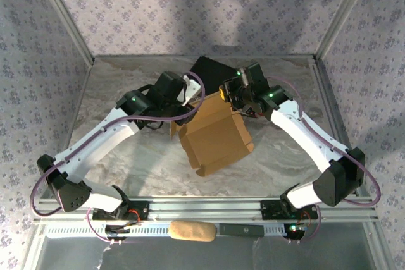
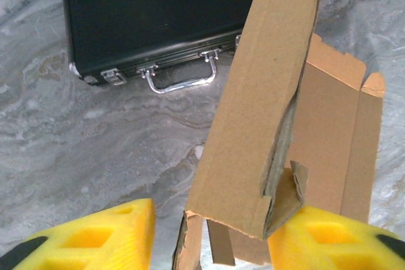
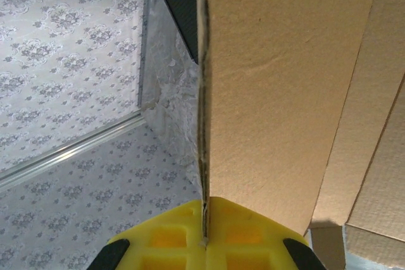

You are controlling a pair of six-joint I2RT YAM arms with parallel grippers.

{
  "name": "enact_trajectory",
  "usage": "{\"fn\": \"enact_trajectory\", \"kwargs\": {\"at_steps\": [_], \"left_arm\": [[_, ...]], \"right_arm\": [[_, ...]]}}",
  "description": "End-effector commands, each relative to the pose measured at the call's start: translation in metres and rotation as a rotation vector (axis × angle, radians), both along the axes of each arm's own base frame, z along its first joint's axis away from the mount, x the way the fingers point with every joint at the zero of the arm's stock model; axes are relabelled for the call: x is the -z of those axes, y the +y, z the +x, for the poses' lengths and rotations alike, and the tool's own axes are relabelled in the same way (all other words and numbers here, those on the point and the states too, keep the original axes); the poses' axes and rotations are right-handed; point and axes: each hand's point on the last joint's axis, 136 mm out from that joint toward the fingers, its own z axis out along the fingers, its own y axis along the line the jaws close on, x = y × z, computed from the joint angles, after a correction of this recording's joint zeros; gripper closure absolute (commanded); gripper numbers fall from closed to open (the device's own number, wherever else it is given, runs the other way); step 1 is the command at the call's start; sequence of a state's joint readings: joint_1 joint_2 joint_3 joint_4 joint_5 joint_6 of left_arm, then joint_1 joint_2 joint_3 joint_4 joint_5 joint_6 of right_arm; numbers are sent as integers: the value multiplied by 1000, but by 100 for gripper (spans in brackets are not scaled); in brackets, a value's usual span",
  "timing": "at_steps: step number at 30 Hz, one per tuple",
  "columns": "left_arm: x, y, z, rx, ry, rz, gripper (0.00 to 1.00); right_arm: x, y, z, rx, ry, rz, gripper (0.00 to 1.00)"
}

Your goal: Fold the paper box

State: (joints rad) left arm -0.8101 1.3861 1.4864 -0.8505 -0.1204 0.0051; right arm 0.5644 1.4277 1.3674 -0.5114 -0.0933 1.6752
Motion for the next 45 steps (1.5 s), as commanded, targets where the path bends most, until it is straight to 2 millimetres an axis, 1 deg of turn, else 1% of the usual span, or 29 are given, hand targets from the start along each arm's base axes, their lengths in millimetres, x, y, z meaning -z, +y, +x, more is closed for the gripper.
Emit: {"fn": "enact_trajectory", "kwargs": {"at_steps": [1,4,8,9,10,11,12,14,15,17,19,21,22,24,25,28,30,31,34,37,39,41,45], "left_arm": [[-18,-7,4,-2,-77,-65,67],[-16,-8,1,9,-77,-72,73],[-20,-6,-3,13,-101,-90,74],[-23,-4,-4,7,-110,-100,72],[-26,-2,-5,2,-120,-109,63],[-32,2,-7,-13,-137,-123,45],[-38,9,-8,-43,-154,-139,36],[-51,28,-14,-122,-186,-193,26],[-52,41,-17,-167,-185,-224,24],[-49,64,-23,-242,-147,-311,24],[-42,84,-27,-305,-133,-397,26],[-25,100,-31,-353,-96,-427,32],[-15,104,-32,-369,-67,-427,36],[6,111,-33,-400,-15,-404,45],[17,114,-32,-417,2,-391,47],[38,120,-32,-450,17,-390,48],[47,121,-32,-459,23,-404,49],[52,120,-33,-458,32,-410,49],[60,117,-33,-458,50,-421,50],[62,114,-32,-453,56,-432,50],[62,113,-32,-446,60,-434,50],[62,111,-31,-440,63,-435,50],[62,107,-30,-427,68,-442,50]], "right_arm": [[-3,2,-5,-8,-9,15,100],[-2,4,-4,-6,-10,27,100],[-3,3,-4,1,-12,32,100],[-2,3,-4,6,-11,35,100],[-2,2,-3,11,-13,36,100],[-2,1,-3,18,-12,40,100],[-2,-1,-3,24,-12,44,100],[-2,-4,-1,31,-14,46,100],[-1,-5,0,33,-15,44,100],[1,-7,0,30,-15,41,100],[5,-5,1,13,-30,36,100],[8,2,0,-21,-71,23,100],[14,6,-2,-28,-86,20,100],[34,12,-11,-28,-96,17,100],[39,15,-13,-11,-121,32,100],[48,17,-18,56,-203,65,100],[50,15,-21,91,-227,59,100],[51,11,-24,127,-235,62,100],[51,-9,-36,272,-260,59,100],[35,-32,-50,389,-300,29,100],[23,-48,-55,443,-328,16,100],[21,-62,-58,476,-315,15,100],[33,-84,-66,510,-254,-6,100]]}}
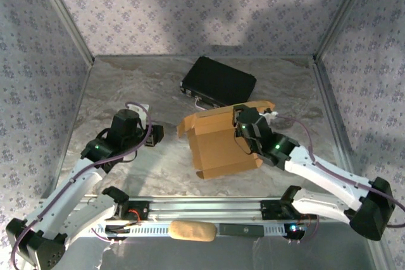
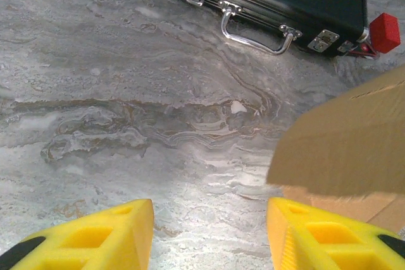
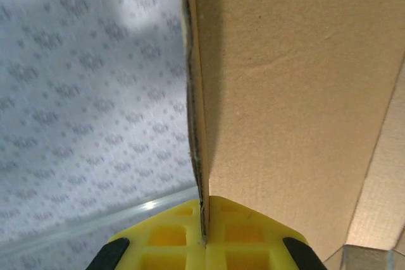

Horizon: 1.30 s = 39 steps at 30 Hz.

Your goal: Fold the paper box

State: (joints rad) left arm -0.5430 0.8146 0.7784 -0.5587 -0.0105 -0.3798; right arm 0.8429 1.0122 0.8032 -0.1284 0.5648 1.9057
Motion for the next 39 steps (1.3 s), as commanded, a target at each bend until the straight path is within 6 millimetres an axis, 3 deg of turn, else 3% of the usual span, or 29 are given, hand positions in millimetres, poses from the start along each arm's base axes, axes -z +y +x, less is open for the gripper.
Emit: {"fn": "enact_trajectory", "kwargs": {"at_steps": [1,5,13,27,39], "left_arm": [[-10,-8,5,15,-26,-47,50],[-7,-14,6,38,-19,-59,49],[-1,-29,8,94,-3,-81,54],[21,-52,9,171,5,-83,60],[51,-74,35,251,48,-11,66]], "right_arm": [[22,-34,-9,121,76,-47,100],[30,-47,-13,162,83,-49,100],[54,-56,24,119,4,27,100],[83,-64,20,29,9,-40,100],[105,-68,21,36,76,-52,100]]}}
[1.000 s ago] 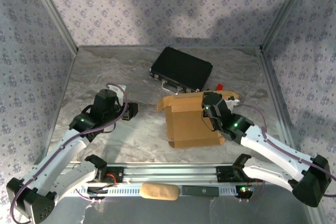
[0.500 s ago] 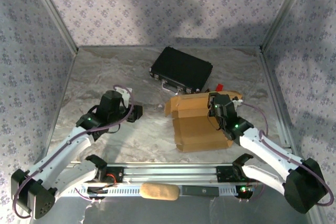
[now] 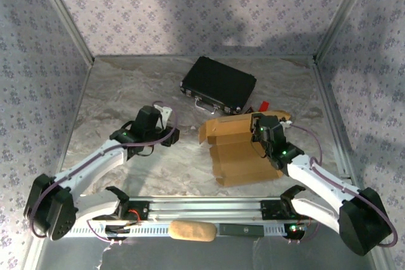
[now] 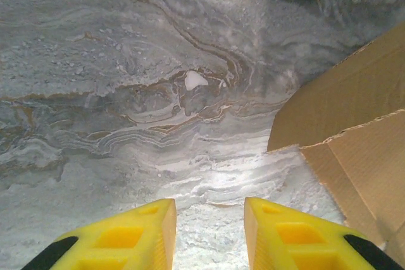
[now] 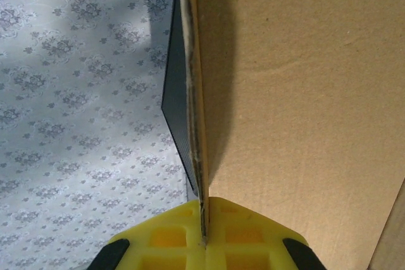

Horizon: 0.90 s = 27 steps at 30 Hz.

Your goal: Fold the paper box

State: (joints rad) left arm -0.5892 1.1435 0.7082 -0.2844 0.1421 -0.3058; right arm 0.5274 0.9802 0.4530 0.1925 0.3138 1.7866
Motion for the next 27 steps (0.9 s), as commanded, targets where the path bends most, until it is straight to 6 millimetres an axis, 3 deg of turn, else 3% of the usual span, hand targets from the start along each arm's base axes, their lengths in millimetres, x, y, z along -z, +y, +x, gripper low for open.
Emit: {"fn": "enact_trajectory", "kwargs": {"at_steps": [1,8,15,21,27], "left_arm": [[-22,-16,17,46,-77,-51,66],[-21,-35,27,141,-160,-86,69],[-3,-66,34,261,-168,-94,71],[6,-92,32,317,-183,-86,70],[-1,-112,20,371,-237,-113,70]], "right_arm": [[14,-3,-3,-5,38,-25,100],[12,-5,-3,-15,37,-33,100],[20,-4,-4,-24,32,-31,100],[16,-5,-2,-30,9,-26,100],[14,-5,0,-36,1,-17,100]]}}
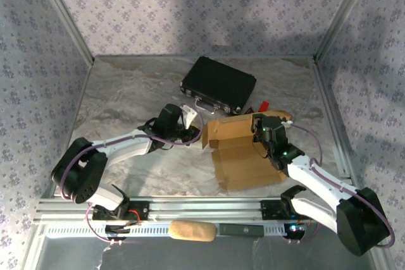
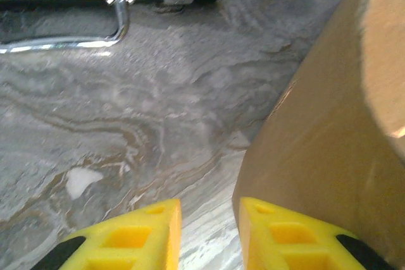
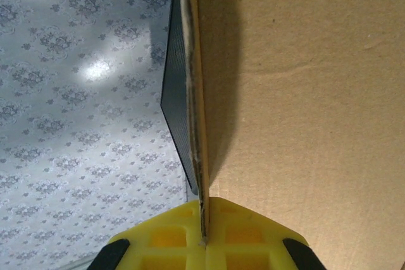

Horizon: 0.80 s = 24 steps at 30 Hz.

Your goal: Fold the paper box

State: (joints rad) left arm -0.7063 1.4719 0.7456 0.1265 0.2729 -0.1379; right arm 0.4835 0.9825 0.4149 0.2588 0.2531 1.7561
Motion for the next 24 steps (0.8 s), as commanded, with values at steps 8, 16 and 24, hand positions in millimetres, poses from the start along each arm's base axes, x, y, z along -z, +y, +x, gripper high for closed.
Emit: {"fn": "enact_trajectory", "kwargs": {"at_steps": [8,16,24], "left_arm": [[-31,-32,-16,91,-156,-85,69],[-33,-36,-16,63,-193,-76,64],[-30,-35,-14,48,-197,-73,63]], "right_arm": [[7,-3,-1,-13,-14,-18,100],[-14,6,9,-62,-163,-25,100],[-26,16,14,-120,-266,-24,100]]}}
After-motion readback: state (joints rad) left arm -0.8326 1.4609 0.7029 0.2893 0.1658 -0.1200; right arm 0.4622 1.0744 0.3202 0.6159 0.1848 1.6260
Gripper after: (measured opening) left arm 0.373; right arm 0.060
